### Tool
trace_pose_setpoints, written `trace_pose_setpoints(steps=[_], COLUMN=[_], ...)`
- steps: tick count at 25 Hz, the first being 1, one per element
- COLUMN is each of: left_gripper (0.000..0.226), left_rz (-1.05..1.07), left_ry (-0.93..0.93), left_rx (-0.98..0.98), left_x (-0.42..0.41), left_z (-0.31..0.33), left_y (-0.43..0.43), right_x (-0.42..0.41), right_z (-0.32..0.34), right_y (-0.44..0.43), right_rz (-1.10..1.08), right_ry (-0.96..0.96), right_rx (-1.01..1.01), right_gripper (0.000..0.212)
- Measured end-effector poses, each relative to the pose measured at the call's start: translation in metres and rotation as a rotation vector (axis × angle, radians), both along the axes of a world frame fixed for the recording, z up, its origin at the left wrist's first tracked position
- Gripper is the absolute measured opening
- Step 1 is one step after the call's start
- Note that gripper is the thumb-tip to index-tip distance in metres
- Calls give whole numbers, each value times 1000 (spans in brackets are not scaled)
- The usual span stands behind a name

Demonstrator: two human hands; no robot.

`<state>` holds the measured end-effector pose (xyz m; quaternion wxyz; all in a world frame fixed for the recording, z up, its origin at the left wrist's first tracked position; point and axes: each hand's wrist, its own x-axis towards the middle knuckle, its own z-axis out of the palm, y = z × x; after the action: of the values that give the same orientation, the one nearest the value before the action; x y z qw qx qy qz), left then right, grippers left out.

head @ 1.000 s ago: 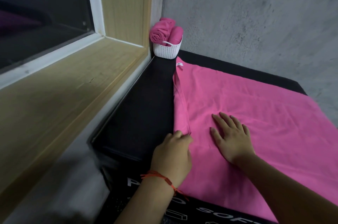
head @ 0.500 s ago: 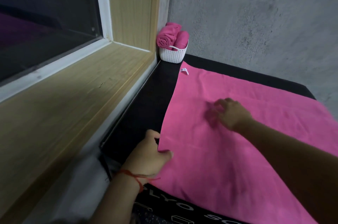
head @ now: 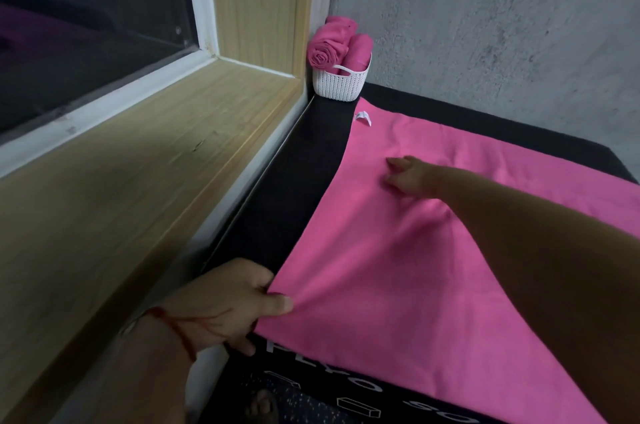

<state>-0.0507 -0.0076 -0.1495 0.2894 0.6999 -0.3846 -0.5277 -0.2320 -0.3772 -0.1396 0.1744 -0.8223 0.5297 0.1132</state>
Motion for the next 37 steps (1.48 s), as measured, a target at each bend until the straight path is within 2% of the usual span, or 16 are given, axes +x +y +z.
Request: trace_pose_setpoints(steps=[4, 5, 7, 8, 9, 11, 13, 14, 16, 18, 20, 24, 30, 33, 35, 37], left_gripper=[21, 30, 63, 74, 75, 62, 52, 47, 34, 40, 45, 43, 43, 36, 33, 35], left_rz=[-101, -86, -23, 18, 56, 113, 117, 112, 118, 155, 199, 261, 306, 276, 277, 283], left_ry=[-114, -131, -190, -237, -284, -335, -332, -341, -464, -613, -660, -705, -747, -788, -804, -800], left_rx=[58, 25, -75, -120, -159, -198, -212, -209, -225, -230, -228, -260, -273, -225, -182, -160], left_x=[0, 2, 1, 0, -3, -9, -15, -18, -23, -25, -20, -35, -63, -64, -64, -70], left_z=[-9, -10, -9, -11, -13, -16, -20, -22, -25, -28, -34, -35, -31, -30, -28, -25], left_y=[1, 1, -8, -15, -25, -43, -57, -62, -71, -77, -78, -64, -53, -55, -50, -40], right_x=[-3, -5, -12, -15, -21, -38, -74, -98, -156, -211, -255, -355, -490, -531, -558, -587], right_z=[-8, -13, -21, -24, -25, -24, -22, -24, -32, -44, -55, -56, -58, -54, -53, -48], right_y=[16, 20, 28, 33, 38, 46, 56, 61, 74, 88, 102, 143, 191, 211, 221, 226], right_rz=[22, 16, 27, 54, 80, 105, 82, 57, 20, -11, -35, -135, -307, -458, -652, -885], right_ry=[78, 70, 28, -39, -159, -450, -601, -610, -514, -325, -182, -81, -82, -85, -157, -354], right_rx=[-60, -80, -152, -199, -254, -381, -472, -494, -510, -489, -465, -433, -371, -409, -443, -386], right_gripper=[77, 78, 77, 76, 75, 72, 56, 49, 48, 58, 64, 70, 76, 69, 54, 51])
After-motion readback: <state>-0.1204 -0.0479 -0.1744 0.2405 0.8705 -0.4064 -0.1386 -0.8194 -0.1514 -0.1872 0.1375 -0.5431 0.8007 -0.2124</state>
